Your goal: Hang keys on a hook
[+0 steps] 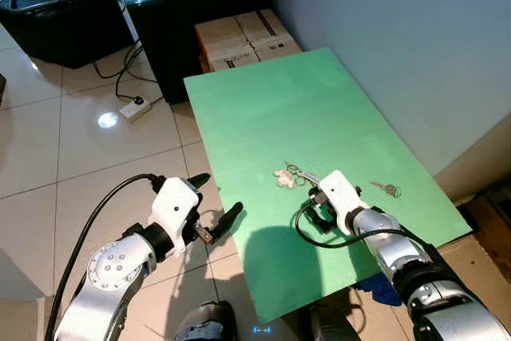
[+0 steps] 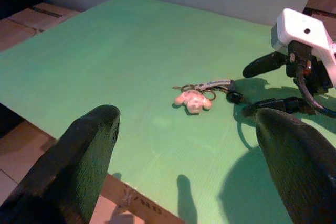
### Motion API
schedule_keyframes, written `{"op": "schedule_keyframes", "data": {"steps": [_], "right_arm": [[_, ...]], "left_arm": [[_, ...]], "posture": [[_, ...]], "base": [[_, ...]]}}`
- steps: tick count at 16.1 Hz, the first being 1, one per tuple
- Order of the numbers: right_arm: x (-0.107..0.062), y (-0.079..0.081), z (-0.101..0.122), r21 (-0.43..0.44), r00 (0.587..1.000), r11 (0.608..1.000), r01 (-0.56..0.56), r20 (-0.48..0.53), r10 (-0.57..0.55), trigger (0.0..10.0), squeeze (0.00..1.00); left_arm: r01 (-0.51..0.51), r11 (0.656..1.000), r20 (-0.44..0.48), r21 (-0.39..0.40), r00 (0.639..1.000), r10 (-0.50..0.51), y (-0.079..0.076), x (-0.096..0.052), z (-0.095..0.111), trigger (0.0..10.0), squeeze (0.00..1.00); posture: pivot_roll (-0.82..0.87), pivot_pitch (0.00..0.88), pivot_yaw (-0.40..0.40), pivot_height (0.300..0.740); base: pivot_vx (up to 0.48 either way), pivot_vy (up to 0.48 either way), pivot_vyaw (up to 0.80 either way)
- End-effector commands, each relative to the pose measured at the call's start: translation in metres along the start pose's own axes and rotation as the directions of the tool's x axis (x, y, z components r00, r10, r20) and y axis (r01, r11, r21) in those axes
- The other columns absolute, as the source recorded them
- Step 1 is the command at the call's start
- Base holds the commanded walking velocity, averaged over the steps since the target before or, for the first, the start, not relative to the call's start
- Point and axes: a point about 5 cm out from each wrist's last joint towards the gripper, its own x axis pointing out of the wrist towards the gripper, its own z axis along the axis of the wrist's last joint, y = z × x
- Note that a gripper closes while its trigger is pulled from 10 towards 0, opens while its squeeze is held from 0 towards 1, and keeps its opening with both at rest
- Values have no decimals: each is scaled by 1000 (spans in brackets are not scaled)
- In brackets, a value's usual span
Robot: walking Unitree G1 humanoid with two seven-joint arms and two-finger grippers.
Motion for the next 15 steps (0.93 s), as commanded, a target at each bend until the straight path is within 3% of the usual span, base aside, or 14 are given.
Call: {"op": "schedule_keyframes", "data": {"steps": [1,8,15], "right_arm": [[1,0,-1,13,1000,1000,8,1,-8,10000,0],[5,3,4,-7,1000,1000,-15,11,15,10000,0],[7,10,3,62,1000,998,-4,27,3,9412,0]], "left_arm": [[-1,1000,-5,7,1000,1,1,-3,1,10000,0],[-6,1000,-18,15,1000,6,1,-8,2,10000,0],[3,1000,-38,31,999,-2,0,-16,5,10000,0]], "posture": [[18,194,55,740],[46,205,56,740],[81,229,71,740]], "base": [[0,0,0],[0,0,0],[0,0,0]]}}
